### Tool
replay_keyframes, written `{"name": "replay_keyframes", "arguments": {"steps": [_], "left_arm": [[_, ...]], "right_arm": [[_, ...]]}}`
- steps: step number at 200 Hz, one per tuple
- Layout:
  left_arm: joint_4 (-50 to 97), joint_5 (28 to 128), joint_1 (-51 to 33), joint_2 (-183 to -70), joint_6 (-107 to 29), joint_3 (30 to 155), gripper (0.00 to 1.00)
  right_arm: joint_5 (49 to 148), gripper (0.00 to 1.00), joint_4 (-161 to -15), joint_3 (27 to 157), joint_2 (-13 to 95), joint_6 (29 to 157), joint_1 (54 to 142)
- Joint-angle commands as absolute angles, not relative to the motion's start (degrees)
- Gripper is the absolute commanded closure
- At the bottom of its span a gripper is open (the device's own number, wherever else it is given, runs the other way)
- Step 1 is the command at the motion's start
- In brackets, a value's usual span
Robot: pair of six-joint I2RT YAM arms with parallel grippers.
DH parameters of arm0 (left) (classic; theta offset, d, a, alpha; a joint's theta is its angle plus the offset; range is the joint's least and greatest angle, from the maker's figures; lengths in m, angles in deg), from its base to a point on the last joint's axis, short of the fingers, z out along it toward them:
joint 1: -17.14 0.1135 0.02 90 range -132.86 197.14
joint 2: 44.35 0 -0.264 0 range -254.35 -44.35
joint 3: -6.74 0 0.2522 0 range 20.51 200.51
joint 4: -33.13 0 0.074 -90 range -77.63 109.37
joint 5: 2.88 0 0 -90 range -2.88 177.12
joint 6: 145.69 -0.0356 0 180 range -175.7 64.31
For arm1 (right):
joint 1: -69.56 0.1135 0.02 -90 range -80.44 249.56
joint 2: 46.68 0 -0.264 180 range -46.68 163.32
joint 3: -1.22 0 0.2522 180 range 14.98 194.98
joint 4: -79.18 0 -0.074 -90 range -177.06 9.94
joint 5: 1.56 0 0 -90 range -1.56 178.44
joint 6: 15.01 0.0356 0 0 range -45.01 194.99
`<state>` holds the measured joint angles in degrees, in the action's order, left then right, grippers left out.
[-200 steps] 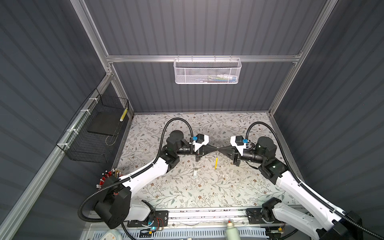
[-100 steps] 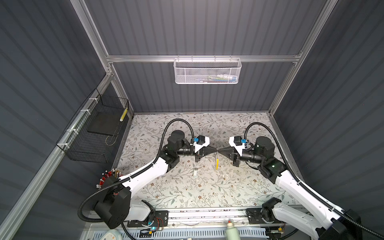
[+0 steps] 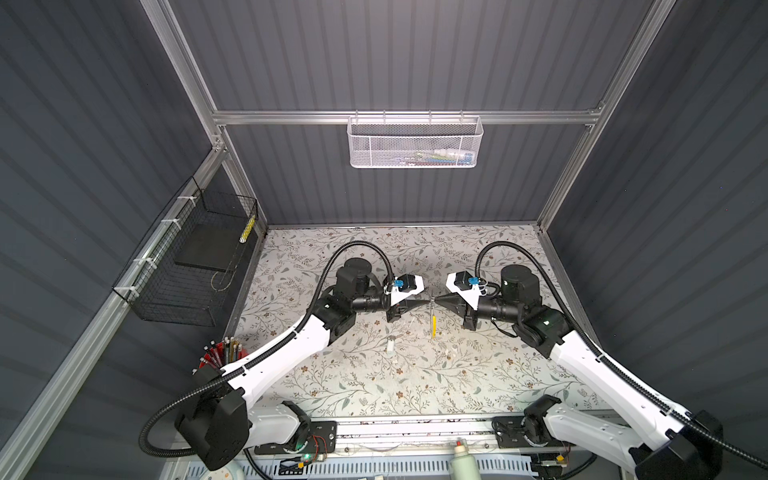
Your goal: Put the keys on the keyring
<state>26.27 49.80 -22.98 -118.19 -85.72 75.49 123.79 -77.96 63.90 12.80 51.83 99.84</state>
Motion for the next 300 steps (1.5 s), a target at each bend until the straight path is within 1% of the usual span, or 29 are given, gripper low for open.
{"name": "replay_keyframes", "arguments": {"steps": [1, 43, 85, 165, 220, 300], "left_arm": [[19.99, 52.51, -23.63, -117.23, -91.25, 77.52, 0.72], [19.82, 52.91, -23.81, -117.06, -91.6, 76.78, 0.72], [20.3, 52.74, -23.82, -115.93, -90.82, 75.05, 0.71], [18.82, 48.06, -23.82, -117.3, -91.4, 75.53, 0.71], [18.34, 48.88, -23.82, -117.88, -91.91, 75.79, 0.71], [19.02, 49.1, -23.82, -117.91, -91.73, 75.68, 0.79]], "right_arm": [[117.19, 1.0, -72.33, 66.39, 13.82, 47.12, 101.94], [114.88, 1.0, -77.13, 63.65, 12.2, 45.85, 103.6], [113.34, 1.0, -80.15, 61.03, 10.24, 44.2, 103.93], [113.42, 1.0, -85.41, 58.14, 8.49, 43.99, 104.22], [114.02, 1.0, -87.31, 56.82, 7.54, 42.56, 104.96], [116.21, 1.0, -86.98, 57.17, 7.72, 42.4, 105.41]]}}
